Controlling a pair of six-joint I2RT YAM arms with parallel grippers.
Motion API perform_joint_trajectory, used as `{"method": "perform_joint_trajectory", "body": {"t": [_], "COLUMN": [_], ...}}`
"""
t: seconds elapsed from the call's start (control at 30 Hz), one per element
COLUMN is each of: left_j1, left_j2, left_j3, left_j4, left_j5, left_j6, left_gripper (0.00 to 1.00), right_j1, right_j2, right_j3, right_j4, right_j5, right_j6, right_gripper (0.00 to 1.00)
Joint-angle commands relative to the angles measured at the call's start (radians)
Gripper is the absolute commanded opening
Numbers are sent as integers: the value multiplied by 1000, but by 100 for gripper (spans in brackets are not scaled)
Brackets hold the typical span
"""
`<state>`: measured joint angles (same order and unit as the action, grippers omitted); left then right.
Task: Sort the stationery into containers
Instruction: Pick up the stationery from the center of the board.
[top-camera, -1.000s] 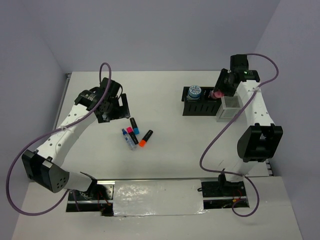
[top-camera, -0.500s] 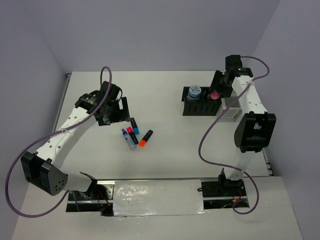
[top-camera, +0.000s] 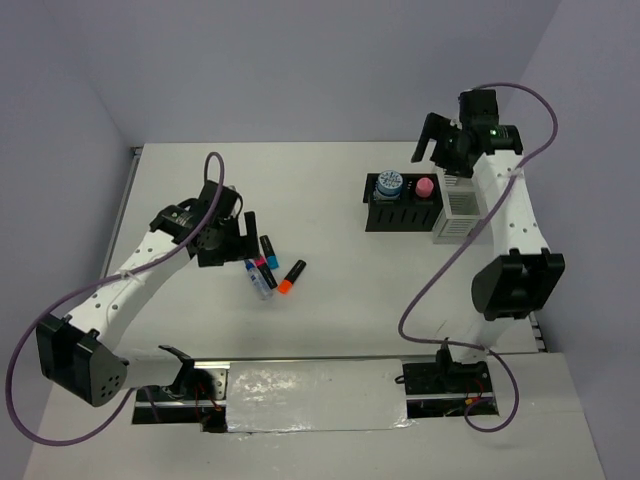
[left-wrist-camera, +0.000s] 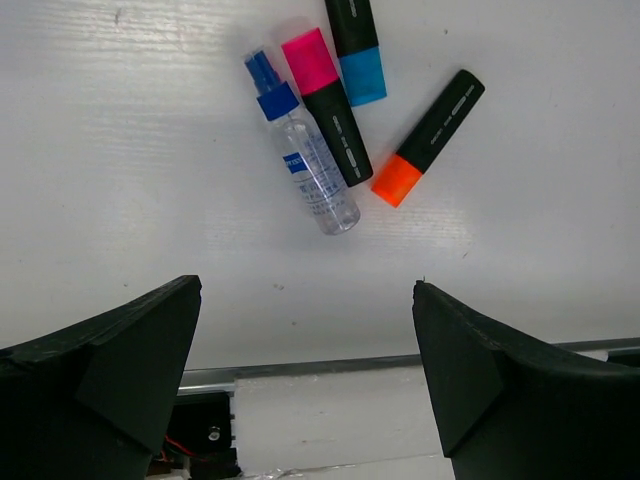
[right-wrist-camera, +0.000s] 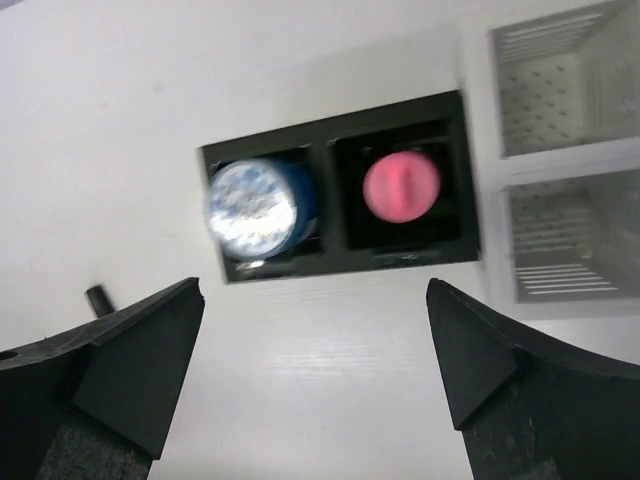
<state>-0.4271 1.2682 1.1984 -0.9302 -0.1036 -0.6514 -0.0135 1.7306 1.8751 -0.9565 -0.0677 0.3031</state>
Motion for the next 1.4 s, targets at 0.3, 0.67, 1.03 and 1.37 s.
{"method": "perform_joint_trajectory", "body": {"t": [0.3,0.67,1.03,1.37], "left_j1": [-185,-177,-168,-156], "left_j2": [210,362,346,375], "left_j3": [38,4,-69,-155], "left_j4": [35,106,91,252], "left_j5": [-129,-223,-295,-225], "left_j6": [-28,-290,-422,-398], "left_gripper": [91,70,63,65], "right_j1": [282,294,297,308], "right_j2": [-549,-660,-681,-658], "right_j3": [-540,-662,-680,-640], "right_j4": [266,217,185,171], "right_j5": [-146,-147,-161,-169], "right_j6": [74,56,30,21], "right_gripper": [98,97,97,97]}}
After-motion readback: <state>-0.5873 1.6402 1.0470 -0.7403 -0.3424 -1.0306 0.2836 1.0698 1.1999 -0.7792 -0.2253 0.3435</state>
